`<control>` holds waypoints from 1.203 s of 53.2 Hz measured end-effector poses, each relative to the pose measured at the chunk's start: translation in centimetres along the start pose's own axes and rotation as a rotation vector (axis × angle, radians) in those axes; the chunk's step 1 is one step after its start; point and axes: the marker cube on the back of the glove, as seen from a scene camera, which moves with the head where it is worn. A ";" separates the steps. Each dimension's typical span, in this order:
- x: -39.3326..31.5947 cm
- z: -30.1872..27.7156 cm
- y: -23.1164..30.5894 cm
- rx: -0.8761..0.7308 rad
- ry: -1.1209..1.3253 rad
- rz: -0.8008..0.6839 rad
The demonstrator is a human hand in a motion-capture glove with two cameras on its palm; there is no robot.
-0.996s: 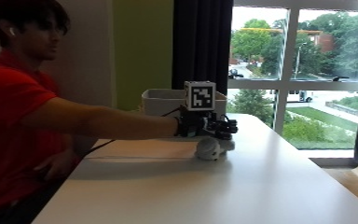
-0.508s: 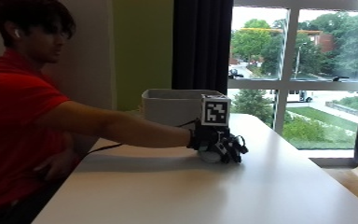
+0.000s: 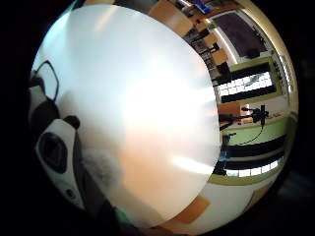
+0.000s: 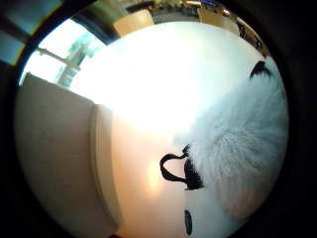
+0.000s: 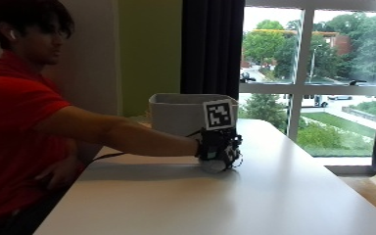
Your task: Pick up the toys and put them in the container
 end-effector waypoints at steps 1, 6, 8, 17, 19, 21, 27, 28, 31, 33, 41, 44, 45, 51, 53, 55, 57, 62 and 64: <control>0.0 0.0 0.0 0.005 0.009 0.007; 0.1 0.0 0.4 0.000 -0.014 -0.115; 0.2 0.0 0.4 -0.016 -0.015 -0.092; -0.6 -2.6 1.5 0.006 -0.132 -0.089; -0.6 -4.1 1.8 0.026 -0.153 -0.108; -0.5 -5.6 2.0 0.048 -0.158 -0.144; -1.4 -11.6 2.4 0.056 -0.228 -0.178; -1.8 -12.6 2.5 0.055 -0.249 -0.180; -2.6 -14.8 2.7 0.054 -0.269 -0.180; -3.2 -16.2 2.7 0.063 -0.257 -0.143; -7.7 -23.9 4.2 0.162 -0.250 -0.335; -9.6 -26.2 4.6 0.179 -0.264 -0.359; -10.4 -26.8 4.7 0.181 -0.272 -0.359; -14.9 -29.7 5.9 0.195 -0.319 -0.420; -16.0 -30.2 6.2 0.204 -0.308 -0.442; -17.0 -30.6 6.4 0.212 -0.287 -0.457; -18.1 -30.9 6.6 0.219 -0.278 -0.468; -20.2 -31.3 7.0 0.218 -0.260 -0.479; -20.7 -31.1 7.2 0.219 -0.254 -0.495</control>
